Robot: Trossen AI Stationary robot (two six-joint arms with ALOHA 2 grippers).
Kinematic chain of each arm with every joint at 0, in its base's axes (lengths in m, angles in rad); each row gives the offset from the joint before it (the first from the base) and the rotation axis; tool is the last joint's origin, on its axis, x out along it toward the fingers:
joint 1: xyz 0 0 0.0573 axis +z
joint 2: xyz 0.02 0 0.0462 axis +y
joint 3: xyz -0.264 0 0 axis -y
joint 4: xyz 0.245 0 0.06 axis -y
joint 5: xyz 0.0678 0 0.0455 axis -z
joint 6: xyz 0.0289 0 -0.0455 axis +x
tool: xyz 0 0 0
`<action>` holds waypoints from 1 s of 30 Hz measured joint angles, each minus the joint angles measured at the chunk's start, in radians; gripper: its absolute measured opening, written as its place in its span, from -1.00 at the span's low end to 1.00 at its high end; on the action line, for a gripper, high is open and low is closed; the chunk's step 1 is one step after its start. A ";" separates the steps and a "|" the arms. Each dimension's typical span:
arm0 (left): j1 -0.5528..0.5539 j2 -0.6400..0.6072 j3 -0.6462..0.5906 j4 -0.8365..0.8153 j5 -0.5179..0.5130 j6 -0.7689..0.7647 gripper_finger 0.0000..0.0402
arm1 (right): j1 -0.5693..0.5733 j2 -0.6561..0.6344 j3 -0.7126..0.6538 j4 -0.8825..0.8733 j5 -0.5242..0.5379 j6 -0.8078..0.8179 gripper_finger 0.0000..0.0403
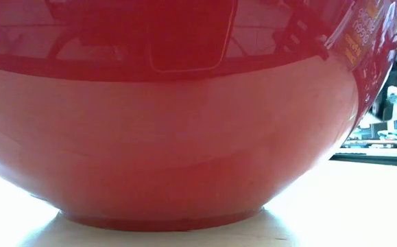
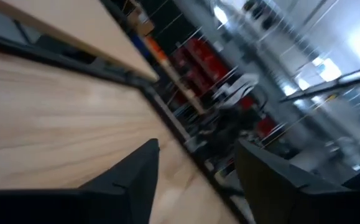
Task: Nest bowls inside each other
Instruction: Return to Home Position
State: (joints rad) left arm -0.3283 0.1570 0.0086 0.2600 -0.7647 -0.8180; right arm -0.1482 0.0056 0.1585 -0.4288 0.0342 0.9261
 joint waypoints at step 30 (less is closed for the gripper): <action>-0.001 0.158 -0.001 -0.193 0.032 0.459 -0.24 | -0.032 0.014 -0.055 0.105 0.149 -1.000 -0.57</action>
State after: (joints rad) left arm -0.3294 0.3150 0.0078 0.0666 -0.7326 -0.3588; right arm -0.1803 0.0196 0.1040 -0.3234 0.1829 -0.0739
